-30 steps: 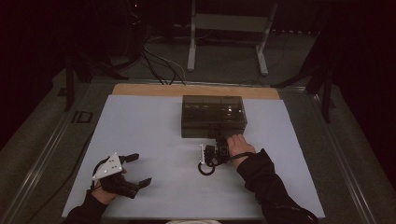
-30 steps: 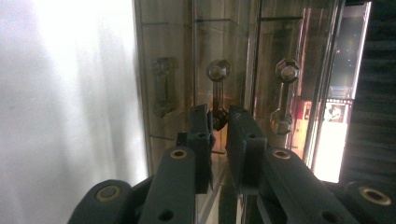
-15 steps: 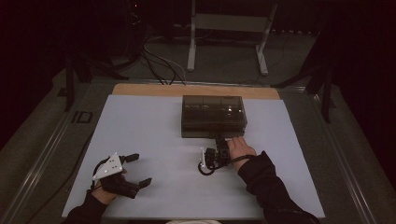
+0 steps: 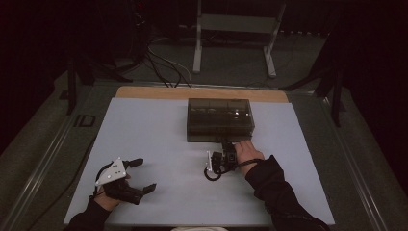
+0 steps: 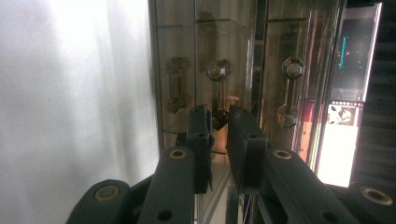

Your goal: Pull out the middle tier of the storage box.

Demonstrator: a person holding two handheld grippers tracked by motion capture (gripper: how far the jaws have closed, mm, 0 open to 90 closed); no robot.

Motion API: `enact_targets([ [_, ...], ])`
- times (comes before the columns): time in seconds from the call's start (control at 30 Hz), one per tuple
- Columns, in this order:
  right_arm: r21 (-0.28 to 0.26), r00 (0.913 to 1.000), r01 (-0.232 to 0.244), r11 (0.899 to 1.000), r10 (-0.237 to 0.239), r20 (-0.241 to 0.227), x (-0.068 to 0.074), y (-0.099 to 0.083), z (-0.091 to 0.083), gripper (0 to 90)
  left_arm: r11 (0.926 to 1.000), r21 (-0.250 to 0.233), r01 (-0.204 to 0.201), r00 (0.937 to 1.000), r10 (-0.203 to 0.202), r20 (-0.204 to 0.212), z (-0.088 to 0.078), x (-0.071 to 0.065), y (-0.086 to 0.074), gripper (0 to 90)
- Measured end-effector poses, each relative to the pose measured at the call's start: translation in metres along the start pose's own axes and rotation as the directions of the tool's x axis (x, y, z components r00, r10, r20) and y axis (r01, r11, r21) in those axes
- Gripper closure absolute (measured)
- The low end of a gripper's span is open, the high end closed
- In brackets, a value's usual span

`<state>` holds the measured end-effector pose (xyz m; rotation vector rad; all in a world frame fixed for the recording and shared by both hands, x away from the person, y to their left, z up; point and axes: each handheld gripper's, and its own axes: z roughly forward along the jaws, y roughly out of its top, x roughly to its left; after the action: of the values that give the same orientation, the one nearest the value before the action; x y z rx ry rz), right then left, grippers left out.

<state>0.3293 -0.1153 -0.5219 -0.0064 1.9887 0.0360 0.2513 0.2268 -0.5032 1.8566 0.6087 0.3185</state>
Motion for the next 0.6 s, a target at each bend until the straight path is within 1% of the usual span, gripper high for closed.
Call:
enact_targets([
  [0.2,-0.005,0.9997,-0.016,1.000,0.016,-0.020,-0.0025,-0.0012,-0.0002,79.4,1.0000,0.002,0.003,1.0000,-0.003,-0.001,0.0002,0.0003,-0.0003,0.8],
  [0.37,-0.009,0.9994,-0.014,1.000,0.013,-0.033,-0.0040,-0.0019,-0.0003,79.0,1.0000,0.005,0.003,1.0000,-0.003,0.002,0.0010,-0.0001,-0.0004,0.9],
  [0.5,-0.018,0.9989,-0.007,1.000,0.006,-0.046,-0.0048,-0.0036,-0.0012,75.4,1.0000,0.003,0.005,1.0000,-0.005,0.001,0.0009,0.0000,-0.0003,0.8],
  [0.6,-0.035,0.9976,-0.012,0.999,0.009,-0.068,-0.0076,-0.0059,-0.0039,74.4,1.0000,0.002,0.004,1.0000,-0.004,0.000,0.0008,-0.0001,-0.0003,0.8],
])
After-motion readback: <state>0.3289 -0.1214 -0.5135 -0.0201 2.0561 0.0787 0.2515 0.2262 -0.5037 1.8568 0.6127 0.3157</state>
